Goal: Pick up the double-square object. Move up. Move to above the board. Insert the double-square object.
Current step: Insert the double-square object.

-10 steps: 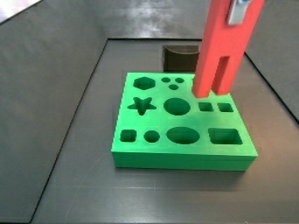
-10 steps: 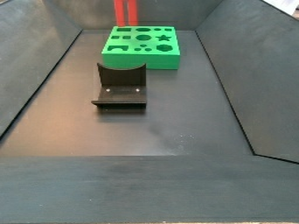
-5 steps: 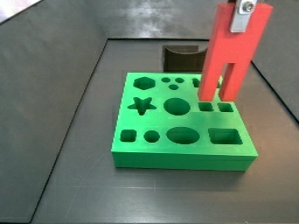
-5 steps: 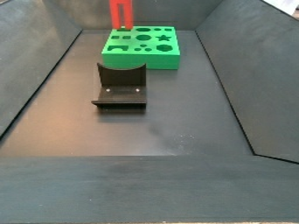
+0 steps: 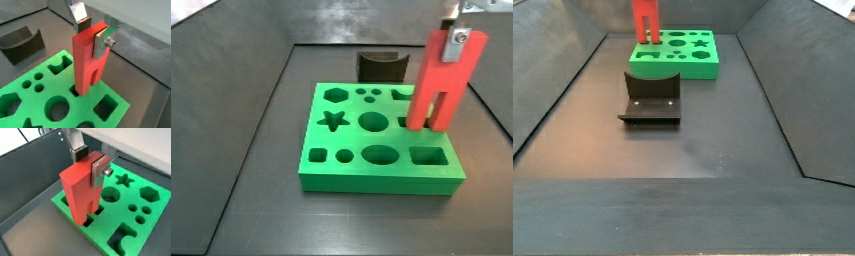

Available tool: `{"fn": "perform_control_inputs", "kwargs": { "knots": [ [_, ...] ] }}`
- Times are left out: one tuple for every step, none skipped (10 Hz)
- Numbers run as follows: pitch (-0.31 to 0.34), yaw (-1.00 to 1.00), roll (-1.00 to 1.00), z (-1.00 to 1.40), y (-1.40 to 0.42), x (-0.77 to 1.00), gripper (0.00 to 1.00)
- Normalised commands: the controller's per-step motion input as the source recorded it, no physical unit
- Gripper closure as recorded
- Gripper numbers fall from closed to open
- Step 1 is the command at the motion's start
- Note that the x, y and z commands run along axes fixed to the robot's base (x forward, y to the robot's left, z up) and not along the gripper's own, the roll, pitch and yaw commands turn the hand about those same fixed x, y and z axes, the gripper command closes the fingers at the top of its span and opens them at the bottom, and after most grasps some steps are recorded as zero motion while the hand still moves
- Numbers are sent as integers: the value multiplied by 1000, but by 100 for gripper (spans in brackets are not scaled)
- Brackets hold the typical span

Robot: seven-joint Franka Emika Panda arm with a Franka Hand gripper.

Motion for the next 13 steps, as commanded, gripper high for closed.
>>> {"fn": "perform_control_inputs", "kwargs": {
  "knots": [
    [0, 66, 46, -311, 97, 103, 100],
    [0, 111, 93, -357, 254, 0, 100],
    [6, 0, 0, -37, 177, -3, 100],
    [0, 0, 13, 0, 0, 0, 100],
    [0, -123, 114, -249, 17, -446, 100],
    [0, -103, 114, -357, 0, -483, 100],
    [0, -100, 89, -337, 0, -437, 100],
    [-11, -94, 81, -326, 0, -351, 100],
    [-53, -23, 74, -500, 0, -154, 100],
    [-41, 0, 166, -694, -49, 0, 100],
    [-14, 0, 227, -566, -23, 0, 100],
    [10, 0, 14, 0, 0, 0, 100],
    [0, 0, 0, 29, 0, 0, 100]
  ]
}}
